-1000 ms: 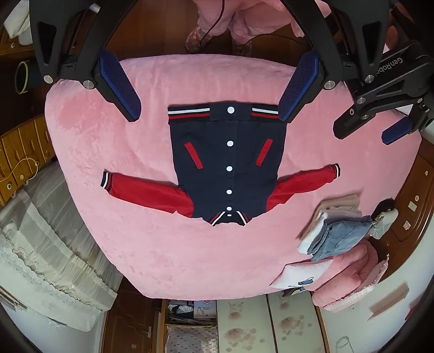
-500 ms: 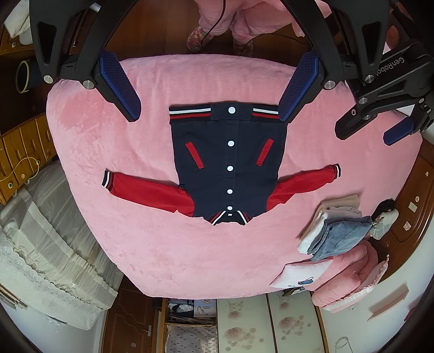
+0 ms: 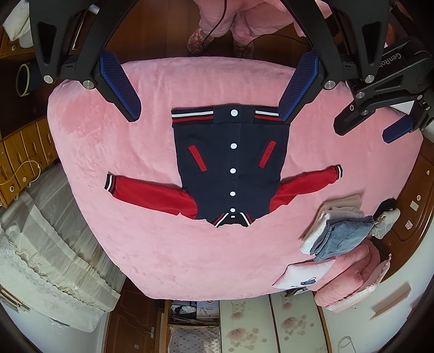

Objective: Fold large clothes

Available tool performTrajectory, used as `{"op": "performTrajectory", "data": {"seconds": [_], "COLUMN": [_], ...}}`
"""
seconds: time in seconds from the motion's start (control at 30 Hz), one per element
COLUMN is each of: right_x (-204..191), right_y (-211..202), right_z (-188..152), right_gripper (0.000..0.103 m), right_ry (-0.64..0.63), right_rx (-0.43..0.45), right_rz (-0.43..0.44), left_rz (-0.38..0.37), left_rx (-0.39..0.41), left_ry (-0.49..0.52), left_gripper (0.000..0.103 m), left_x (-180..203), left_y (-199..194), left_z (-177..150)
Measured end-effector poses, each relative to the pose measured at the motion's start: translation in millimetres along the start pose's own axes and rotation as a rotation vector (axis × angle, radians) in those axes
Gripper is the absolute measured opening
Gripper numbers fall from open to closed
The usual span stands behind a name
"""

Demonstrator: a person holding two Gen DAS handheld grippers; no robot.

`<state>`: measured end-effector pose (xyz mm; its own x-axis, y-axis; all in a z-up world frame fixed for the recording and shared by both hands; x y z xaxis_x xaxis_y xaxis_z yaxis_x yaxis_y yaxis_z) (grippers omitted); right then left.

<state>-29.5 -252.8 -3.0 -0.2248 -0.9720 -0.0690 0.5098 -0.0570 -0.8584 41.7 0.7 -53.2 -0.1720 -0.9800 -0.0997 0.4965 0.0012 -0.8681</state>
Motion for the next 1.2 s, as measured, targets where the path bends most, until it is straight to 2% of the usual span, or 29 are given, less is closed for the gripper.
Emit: {"op": "performTrajectory", "data": {"seconds": [0.73,0.83,1.0,1.1,1.2], "right_x": [16.7,18.2,14.9,4.7,-16.0], "right_y": [5.1,10.8,39.9,56.1,71.3], "right_z": [-3.5,-4.3,-12.2,-16.5,-20.3], "right_gripper": [0.103,0.103,0.103,0.103,0.103], "right_ry": [-0.104,-0.117,-0.138,-0.163,-0.223], "right_rx": [0.01,-0.002,-0.089,-0.108,-0.09], "right_rz": [-0.022,-0.017,-0.007,0.005,-0.004], "left_rz": [0.067,0.073,0.051,-0.011,-0.057], "left_rx": [0.028,0.011,-0.067,-0.117,-0.162], "left_ry": [-0.08,-0.105,-0.17,-0.27,-0.37], "left_gripper": [0.098,0.098,0.098,0.099,0.099], "left_x": [17.4,16.4,4.7,-12.1,-33.9], "left_y": [-16.2,-12.7,5.4,24.0,47.1], "left_z": [-18.8,-24.3,-34.5,-45.4,-56.7]}}
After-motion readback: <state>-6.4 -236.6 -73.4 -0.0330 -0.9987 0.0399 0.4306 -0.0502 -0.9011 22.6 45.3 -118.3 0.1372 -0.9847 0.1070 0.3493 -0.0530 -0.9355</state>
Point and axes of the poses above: each gripper's, at about its wrist camera, not at the fingertips, and y roughly the way its jaws point, x to its right, z to its top, the point moved 8 cm from there along y, roughly the way its jaws point, and after that the axes turned 11 degrees about y, right-handed, at the moved point
